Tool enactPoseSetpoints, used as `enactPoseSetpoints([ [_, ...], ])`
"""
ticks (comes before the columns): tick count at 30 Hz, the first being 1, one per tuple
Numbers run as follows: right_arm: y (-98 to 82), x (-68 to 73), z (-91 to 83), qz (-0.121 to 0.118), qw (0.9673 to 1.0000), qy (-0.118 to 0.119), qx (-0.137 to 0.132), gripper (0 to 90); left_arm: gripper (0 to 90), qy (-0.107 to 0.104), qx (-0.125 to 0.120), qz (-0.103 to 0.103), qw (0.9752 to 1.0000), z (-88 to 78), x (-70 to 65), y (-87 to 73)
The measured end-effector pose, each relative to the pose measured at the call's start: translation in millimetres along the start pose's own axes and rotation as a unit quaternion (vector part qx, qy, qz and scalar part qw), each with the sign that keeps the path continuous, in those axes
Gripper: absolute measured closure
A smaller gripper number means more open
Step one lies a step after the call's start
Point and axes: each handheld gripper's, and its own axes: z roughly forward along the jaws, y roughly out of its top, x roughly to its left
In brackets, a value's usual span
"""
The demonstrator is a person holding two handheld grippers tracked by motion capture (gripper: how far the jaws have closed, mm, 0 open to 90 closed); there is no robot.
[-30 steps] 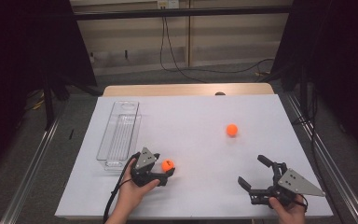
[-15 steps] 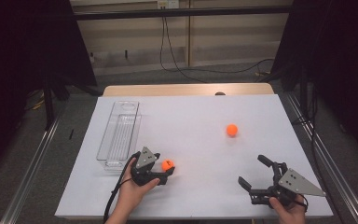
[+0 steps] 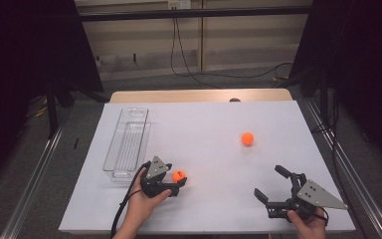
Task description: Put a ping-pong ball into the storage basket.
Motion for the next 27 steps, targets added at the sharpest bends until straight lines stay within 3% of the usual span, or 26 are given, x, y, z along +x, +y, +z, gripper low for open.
enactPoseSetpoints([
  [27,0.5,-0.2,-0.4,0.001,1.0000,-0.001,-0.003,1.7,37.0,-0.005,0.019,0.016,0.9997,4.4,-2.1,-0.4],
])
